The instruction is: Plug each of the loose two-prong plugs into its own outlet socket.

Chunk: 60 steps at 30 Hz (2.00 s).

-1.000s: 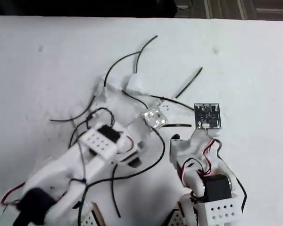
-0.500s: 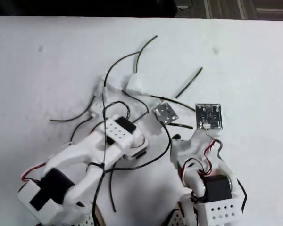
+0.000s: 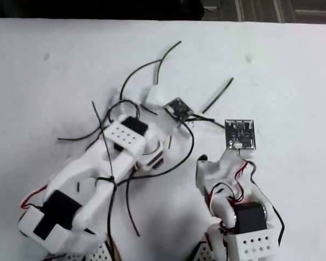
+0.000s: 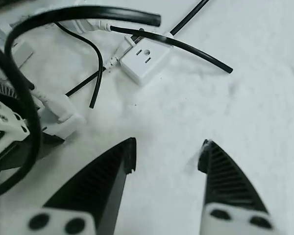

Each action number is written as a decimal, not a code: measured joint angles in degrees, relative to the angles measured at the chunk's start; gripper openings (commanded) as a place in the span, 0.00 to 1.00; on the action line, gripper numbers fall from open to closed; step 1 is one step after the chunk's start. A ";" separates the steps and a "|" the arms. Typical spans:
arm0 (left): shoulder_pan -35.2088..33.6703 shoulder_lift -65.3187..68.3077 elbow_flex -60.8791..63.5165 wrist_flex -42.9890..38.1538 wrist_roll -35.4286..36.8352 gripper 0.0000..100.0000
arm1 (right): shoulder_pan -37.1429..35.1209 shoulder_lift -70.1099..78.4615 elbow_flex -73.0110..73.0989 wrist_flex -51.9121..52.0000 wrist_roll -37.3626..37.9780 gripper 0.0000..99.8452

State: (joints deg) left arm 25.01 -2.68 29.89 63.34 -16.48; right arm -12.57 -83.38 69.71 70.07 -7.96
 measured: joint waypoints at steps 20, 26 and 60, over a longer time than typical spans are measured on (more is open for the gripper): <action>-18.37 9.14 -18.02 -0.09 -7.65 0.29 | 0.00 0.00 0.00 0.00 0.00 0.20; -18.73 8.97 -23.03 7.03 -7.82 0.29 | -0.09 0.00 0.00 0.00 0.00 0.20; -5.10 36.66 -38.33 19.60 -7.91 0.02 | -0.18 0.00 0.00 0.00 0.00 0.20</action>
State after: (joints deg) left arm 19.91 33.98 -8.44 82.95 -24.40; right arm -12.75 -83.38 69.71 70.07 -7.96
